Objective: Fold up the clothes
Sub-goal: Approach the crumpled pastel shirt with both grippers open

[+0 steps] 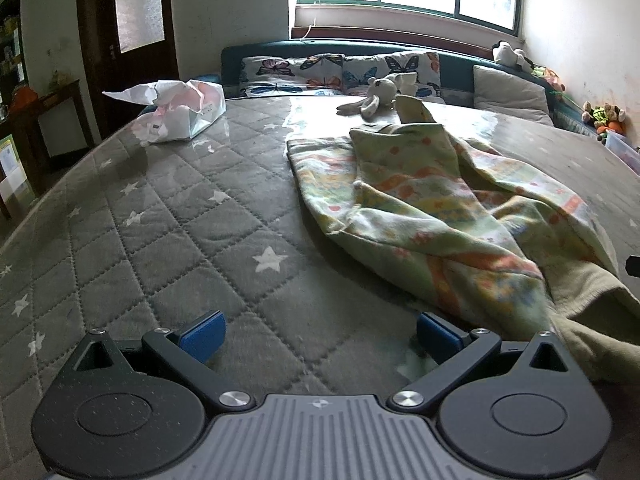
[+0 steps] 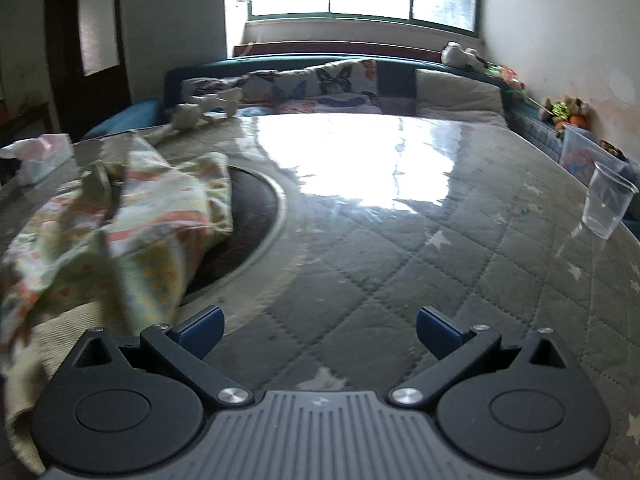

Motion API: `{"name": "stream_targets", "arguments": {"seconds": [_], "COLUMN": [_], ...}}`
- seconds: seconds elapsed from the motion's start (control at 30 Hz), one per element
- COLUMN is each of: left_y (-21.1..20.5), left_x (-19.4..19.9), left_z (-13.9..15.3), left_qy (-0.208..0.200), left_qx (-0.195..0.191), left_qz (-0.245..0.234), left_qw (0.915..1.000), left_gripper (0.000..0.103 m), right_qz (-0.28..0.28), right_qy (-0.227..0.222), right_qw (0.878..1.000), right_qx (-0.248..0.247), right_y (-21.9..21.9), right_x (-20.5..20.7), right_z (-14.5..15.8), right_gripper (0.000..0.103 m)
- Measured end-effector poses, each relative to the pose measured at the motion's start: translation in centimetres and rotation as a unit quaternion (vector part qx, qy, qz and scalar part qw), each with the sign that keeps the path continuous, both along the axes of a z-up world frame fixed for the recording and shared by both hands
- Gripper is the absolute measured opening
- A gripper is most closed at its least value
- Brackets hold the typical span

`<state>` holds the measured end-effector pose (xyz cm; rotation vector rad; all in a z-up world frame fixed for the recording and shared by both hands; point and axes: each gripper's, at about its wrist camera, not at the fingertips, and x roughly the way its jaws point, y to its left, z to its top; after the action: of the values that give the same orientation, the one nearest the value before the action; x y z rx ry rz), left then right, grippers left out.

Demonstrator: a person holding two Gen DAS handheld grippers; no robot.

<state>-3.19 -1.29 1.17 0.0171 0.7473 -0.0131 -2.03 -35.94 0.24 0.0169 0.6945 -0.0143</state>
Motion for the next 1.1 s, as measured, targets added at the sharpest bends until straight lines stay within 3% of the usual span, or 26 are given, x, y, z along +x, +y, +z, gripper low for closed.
{"name": "stream_targets", "arguments": {"seconds": [0.73, 1.1], "left_y": [-2.7, -2.8], "left_x": [-3.5, -4.2], "left_z": [0.9, 0.9], "left_qy": [0.024, 0.032], "left_qx": [0.019, 0.025], "left_qz": [-0.027, -0.023], "left_qw": [0.9992, 0.9989], "left_gripper": [0.103, 0.103], "right_qz": [0.116, 0.118], "right_qy": [-0.001, 0.005], "right_qw": [0.993, 0.992], "right_qx": [0.016, 0.047], "right_y": [5.0, 6.0], "right_x": [-6.2, -8.5], "right_z": [2.6, 2.4], "right_gripper": [0.103, 0.103]}}
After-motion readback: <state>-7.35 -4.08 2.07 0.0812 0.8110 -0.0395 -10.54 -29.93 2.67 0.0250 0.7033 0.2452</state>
